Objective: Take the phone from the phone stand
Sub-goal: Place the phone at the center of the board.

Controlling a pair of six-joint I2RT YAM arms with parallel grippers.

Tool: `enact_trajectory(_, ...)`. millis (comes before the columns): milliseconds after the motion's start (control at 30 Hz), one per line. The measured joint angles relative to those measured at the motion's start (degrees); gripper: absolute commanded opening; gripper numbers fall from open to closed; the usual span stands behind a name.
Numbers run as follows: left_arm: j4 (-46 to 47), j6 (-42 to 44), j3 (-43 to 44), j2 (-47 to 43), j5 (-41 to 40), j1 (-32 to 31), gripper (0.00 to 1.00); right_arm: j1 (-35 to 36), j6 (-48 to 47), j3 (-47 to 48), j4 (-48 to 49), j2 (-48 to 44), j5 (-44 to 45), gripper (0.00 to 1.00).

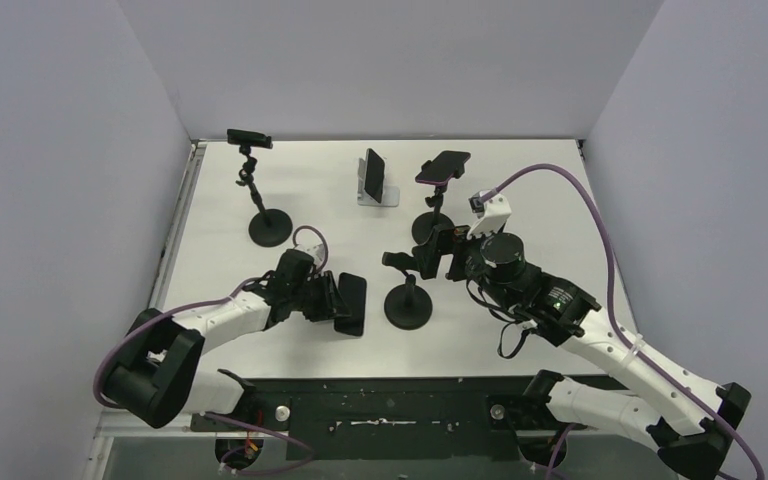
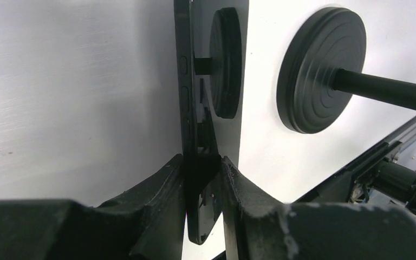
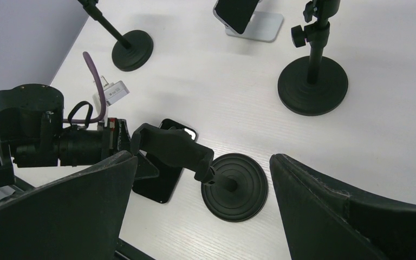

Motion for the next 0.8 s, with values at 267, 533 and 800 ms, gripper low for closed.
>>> enact_trajectory(267,-2.91,0.52,0.0,-1.31,-4.13,0.0,0.34,0.0,0.0,0.0,0.0,0.63,-0.02,1.0)
enact_trajectory(533,-3.82,0.57,0.0,-2.78,-5.75,0.0,0.37,0.0,0.04,-0.02,0.0,0.59,0.0,1.0)
enact_trajectory(800,-6.51,1.14,0.11,-6.14,-8.9,0.0,0.4,0.0,0.07,-0.02,-0.31,0.57,0.0,0.98)
